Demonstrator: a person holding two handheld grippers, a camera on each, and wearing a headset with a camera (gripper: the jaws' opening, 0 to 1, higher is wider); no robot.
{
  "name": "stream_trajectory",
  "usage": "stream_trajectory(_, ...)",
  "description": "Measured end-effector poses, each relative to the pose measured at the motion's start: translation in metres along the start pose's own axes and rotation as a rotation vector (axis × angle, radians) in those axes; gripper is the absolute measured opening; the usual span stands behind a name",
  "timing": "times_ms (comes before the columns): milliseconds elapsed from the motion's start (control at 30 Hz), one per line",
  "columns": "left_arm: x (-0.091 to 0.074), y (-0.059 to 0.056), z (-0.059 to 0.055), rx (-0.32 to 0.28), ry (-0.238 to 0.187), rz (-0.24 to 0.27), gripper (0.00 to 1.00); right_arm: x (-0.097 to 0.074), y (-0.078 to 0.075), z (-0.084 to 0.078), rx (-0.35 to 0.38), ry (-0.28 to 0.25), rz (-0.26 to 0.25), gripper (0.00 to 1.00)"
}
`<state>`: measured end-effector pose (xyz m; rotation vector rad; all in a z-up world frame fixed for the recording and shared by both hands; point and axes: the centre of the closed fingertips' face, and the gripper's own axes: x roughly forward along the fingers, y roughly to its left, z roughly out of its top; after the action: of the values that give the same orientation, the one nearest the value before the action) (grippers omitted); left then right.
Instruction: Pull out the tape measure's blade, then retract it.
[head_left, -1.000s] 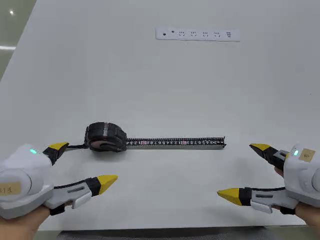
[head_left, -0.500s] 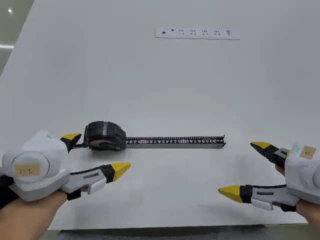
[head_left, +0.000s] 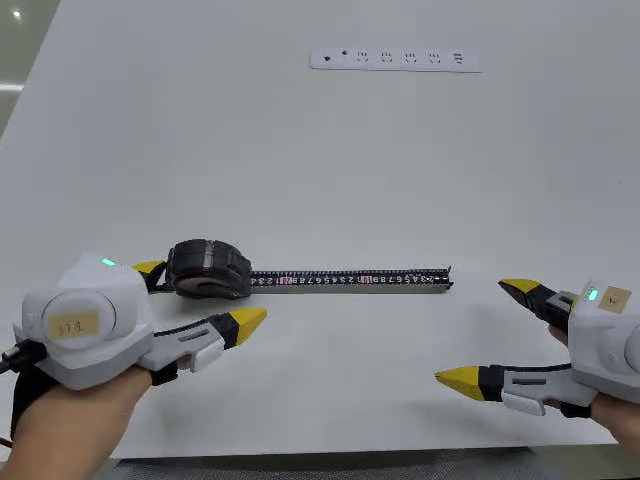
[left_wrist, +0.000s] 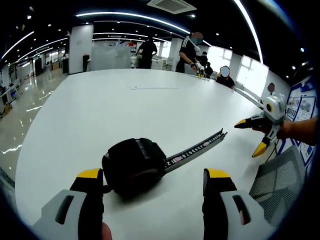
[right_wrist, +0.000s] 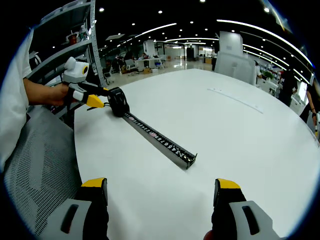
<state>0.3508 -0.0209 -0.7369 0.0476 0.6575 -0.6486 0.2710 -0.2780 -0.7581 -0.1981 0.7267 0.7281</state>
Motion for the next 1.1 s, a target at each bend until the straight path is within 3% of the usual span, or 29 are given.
stream_trajectory(100, 0.003, 0.001, 0.001, -0.009, -0.002, 0.018, 0.79, 0.002, -0.002, 0.003, -0.008, -0.002, 0.004, 0.85)
stream_trajectory(167, 0.004, 0.003, 0.003, -0.063, -0.02, 0.033, 0.79, 0.003, -0.003, 0.004, -0.014, -0.004, 0.008, 0.83)
stream_trajectory(267, 0.007, 0.005, 0.003, -0.049, -0.012, 0.057, 0.77, 0.006, -0.005, 0.005, -0.011, 0.001, 0.023, 0.78)
stream_trajectory(400, 0.007, 0.007, 0.006, -0.096, -0.039, 0.092, 0.74, 0.009, -0.005, 0.006, -0.032, 0.01, 0.038, 0.72)
stream_trajectory(467, 0.01, 0.008, 0.004, -0.072, -0.033, 0.118, 0.74, 0.011, -0.007, 0.007, -0.039, 0.012, 0.042, 0.71)
stream_trajectory(533, 0.011, 0.01, 0.006, -0.101, -0.045, 0.134, 0.74, 0.013, -0.009, 0.008, -0.047, 0.016, 0.045, 0.7)
stream_trajectory(600, 0.013, 0.012, 0.005, -0.082, -0.038, 0.164, 0.72, 0.014, -0.009, 0.008, -0.053, 0.02, 0.05, 0.7)
stream_trajectory(767, 0.017, 0.017, 0.007, -0.135, -0.05, 0.202, 0.71, 0.015, -0.013, 0.011, -0.072, 0.024, 0.052, 0.69)
stream_trajectory(1100, 0.02, 0.022, 0.005, -0.132, -0.05, 0.272, 0.66, 0.018, -0.022, 0.017, -0.111, 0.034, 0.062, 0.64)
